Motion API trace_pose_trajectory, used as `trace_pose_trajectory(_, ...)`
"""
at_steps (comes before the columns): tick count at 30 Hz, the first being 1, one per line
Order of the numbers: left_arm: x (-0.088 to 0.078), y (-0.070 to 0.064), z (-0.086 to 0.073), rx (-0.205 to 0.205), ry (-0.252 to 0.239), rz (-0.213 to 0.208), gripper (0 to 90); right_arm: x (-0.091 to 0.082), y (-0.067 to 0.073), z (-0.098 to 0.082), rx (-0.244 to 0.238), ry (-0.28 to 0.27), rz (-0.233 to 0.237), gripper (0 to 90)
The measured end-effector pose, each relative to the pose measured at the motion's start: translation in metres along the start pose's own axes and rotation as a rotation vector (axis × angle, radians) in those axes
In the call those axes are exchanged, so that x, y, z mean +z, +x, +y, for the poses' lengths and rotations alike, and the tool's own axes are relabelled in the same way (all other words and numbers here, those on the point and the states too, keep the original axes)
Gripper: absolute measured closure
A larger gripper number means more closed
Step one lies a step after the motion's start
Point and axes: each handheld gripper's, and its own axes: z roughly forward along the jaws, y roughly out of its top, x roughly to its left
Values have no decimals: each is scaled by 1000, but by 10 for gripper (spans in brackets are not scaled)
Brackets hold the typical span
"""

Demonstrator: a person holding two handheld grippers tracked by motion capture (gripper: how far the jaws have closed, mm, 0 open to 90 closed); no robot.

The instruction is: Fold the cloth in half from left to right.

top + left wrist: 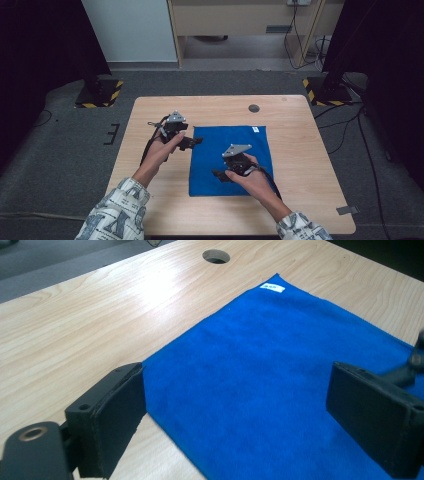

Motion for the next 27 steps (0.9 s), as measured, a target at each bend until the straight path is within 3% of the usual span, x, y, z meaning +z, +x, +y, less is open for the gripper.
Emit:
trace_pose_trajectory(3,6,1,7,25,17,4,87,8,4,4,11,11,10,272)
trace_pose_trajectory(9,8,3,14,0,-1,3,88,15,12,8,-11,24,34,306)
trace_pose_trajectory(18,0,-1,14,7,-3,20,88,26,43,11,-81,26,66,474)
trace_pose_trajectory(27,0,3,12,7,28,32,87,32,58,15,-89,8,96,658)
